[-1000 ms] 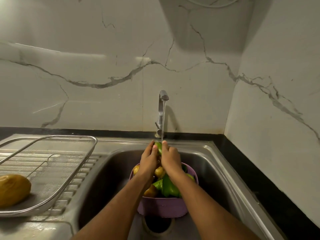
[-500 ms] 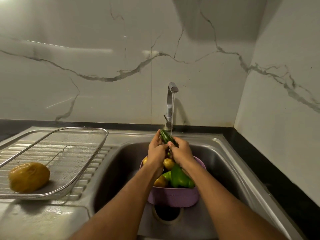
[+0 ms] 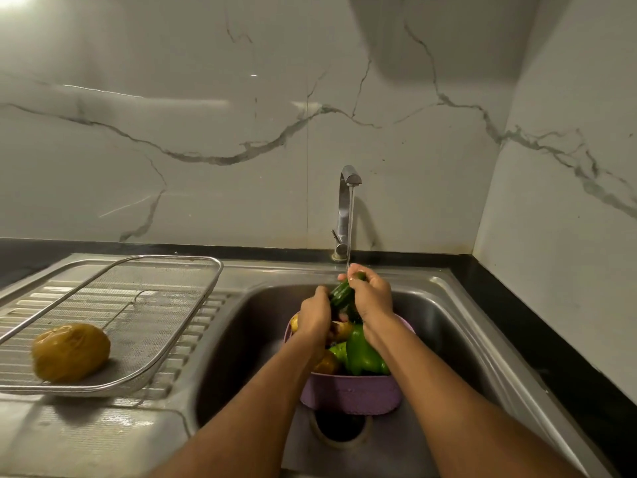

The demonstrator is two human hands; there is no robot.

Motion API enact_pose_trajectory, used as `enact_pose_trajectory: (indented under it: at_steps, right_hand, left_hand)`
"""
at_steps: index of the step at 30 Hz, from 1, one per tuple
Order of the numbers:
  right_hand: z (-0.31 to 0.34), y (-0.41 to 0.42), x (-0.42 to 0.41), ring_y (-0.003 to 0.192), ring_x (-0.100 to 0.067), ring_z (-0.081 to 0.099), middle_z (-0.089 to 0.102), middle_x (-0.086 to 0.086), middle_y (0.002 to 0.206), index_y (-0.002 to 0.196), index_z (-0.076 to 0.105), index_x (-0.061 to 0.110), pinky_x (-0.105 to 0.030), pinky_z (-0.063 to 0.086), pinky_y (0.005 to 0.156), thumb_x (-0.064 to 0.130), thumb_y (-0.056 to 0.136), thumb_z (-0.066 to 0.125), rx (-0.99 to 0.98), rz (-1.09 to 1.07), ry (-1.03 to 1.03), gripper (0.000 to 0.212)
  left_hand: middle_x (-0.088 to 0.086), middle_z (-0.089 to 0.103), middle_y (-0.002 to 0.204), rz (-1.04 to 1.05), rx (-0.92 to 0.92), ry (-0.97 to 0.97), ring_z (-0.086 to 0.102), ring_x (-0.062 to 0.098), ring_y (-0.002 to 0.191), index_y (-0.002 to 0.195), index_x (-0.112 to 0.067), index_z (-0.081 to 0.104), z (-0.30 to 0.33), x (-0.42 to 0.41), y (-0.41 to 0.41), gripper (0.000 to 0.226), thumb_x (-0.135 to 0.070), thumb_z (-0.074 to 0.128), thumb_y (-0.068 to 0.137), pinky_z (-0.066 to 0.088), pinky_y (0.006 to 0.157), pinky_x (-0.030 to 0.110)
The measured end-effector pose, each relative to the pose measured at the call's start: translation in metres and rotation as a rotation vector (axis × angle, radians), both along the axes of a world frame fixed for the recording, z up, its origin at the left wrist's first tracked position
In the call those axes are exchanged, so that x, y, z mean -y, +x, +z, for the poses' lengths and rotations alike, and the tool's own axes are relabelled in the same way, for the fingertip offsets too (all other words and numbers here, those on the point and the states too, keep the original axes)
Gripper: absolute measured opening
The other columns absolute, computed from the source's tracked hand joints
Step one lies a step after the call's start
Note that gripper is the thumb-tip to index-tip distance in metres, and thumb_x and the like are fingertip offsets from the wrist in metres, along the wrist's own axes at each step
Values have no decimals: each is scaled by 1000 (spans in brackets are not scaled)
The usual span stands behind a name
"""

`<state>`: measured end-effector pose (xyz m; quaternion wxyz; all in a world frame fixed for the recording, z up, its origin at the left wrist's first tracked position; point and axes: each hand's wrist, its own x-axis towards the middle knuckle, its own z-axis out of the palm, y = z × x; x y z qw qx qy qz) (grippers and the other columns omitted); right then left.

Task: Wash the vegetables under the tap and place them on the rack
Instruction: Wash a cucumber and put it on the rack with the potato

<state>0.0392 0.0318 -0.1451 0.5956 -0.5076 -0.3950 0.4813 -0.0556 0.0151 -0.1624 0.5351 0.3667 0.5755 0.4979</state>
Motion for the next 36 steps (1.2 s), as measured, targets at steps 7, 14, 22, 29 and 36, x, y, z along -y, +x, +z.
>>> enact_pose_trajectory:
  at_steps: [7, 14, 22, 29, 36]
  right_hand:
    - [2, -14, -2, 108, -27, 70, 74, -12, 113, 140, 53, 11, -42, 60, 88, 17, 109, 45, -20, 154, -50, 32]
    - [-2, -20, -9, 93, -24, 69, 72, -11, 96, 103, 69, 9, -30, 52, 71, 26, 105, 54, 90, -14, -67, 23]
    - [2, -12, -15, 95, -24, 67, 71, -14, 106, 114, 71, 12, -33, 53, 75, 32, 106, 53, 36, -19, -78, 28]
    - [2, -12, -7, 81, -20, 63, 67, -11, 95, 99, 66, 14, -26, 49, 56, 27, 105, 52, 2, 60, -95, 20]
    - [1, -13, -14, 96, -21, 69, 73, -8, 97, 103, 75, 13, -31, 54, 78, 34, 105, 57, 38, -87, -44, 28]
  left_hand:
    - [7, 60, 69, 49, -75, 68, 51, 14, 52, 102, 0, 66, -7, -3, 3, 62, -50, 29, 110, 41, 49, 25]
    - [3, 65, 66, -4, -33, 102, 64, 11, 56, 99, -7, 66, -3, 0, 12, 64, -56, 25, 109, 54, 50, 26]
    - [8, 66, 74, -59, -112, 150, 65, 18, 73, 88, -11, 62, -6, -9, 19, 65, -60, 22, 106, 57, 74, 38]
    - [1, 56, 52, -10, -5, 114, 56, 14, 51, 79, -10, 63, -7, -12, 16, 69, -61, 24, 106, 49, 58, 32]
    - [17, 65, 84, -77, -49, 165, 66, 28, 85, 89, -6, 64, -6, -7, 23, 65, -56, 27, 107, 58, 88, 48]
